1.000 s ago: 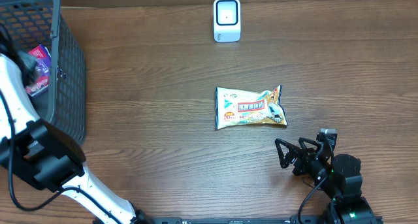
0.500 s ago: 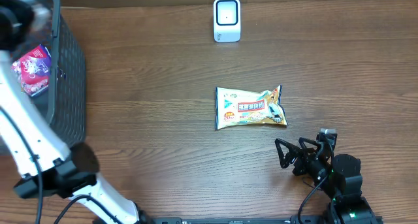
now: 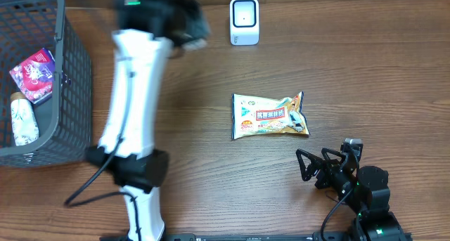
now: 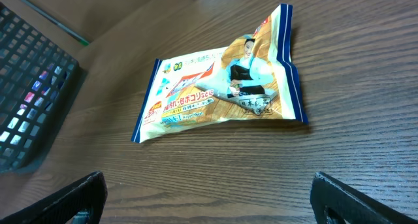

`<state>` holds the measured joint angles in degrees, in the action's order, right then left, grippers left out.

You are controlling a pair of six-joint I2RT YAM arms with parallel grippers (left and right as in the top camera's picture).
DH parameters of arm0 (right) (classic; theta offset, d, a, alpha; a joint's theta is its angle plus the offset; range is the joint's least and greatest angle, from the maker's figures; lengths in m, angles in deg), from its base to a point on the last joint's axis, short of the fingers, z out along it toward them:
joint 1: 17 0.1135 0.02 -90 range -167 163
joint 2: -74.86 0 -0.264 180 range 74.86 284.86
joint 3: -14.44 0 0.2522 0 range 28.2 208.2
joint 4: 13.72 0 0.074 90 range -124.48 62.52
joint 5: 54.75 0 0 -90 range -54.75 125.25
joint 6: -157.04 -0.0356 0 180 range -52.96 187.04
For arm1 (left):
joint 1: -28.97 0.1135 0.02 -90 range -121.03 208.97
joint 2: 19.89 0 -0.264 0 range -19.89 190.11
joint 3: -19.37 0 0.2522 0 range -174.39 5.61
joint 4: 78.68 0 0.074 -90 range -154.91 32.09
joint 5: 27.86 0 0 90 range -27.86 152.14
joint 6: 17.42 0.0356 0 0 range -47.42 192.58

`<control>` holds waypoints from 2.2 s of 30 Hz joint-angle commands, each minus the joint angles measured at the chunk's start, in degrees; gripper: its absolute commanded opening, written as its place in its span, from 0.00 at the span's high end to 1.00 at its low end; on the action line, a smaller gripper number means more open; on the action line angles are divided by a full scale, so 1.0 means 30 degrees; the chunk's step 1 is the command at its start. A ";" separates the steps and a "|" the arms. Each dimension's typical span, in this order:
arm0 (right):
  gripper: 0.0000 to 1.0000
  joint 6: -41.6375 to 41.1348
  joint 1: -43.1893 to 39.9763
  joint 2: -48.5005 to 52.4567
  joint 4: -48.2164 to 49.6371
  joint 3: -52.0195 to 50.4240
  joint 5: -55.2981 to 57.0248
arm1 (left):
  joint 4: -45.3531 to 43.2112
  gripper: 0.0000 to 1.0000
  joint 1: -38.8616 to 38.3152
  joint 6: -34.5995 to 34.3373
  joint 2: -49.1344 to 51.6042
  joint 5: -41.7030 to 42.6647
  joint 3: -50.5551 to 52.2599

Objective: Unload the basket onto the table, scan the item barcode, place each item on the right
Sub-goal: 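Carry the orange box past the scanner and set it beside the bag, then reach the left gripper into the basket and grasp the white bottle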

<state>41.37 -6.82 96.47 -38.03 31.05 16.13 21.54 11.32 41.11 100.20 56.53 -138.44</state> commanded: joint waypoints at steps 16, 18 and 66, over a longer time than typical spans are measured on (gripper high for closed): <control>0.00 0.0007 0.0073 -0.0080 -0.0109 0.0466 0.0204 | -0.6040 0.55 -0.4058 -0.3140 0.4554 -0.1931 1.0848; 0.00 0.0007 0.0073 -0.0080 -0.0109 0.0466 0.0204 | -0.5683 0.50 -0.4058 -0.3140 0.4481 -0.1923 1.0856; 0.00 0.0080 0.0073 -0.0080 -0.0459 0.0466 -0.0801 | -0.7643 0.00 2.0881 0.9406 -0.4444 -0.0095 1.0863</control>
<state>41.39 -6.82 96.47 -38.66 31.18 14.25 -2.13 73.96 62.40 82.98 59.72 -105.85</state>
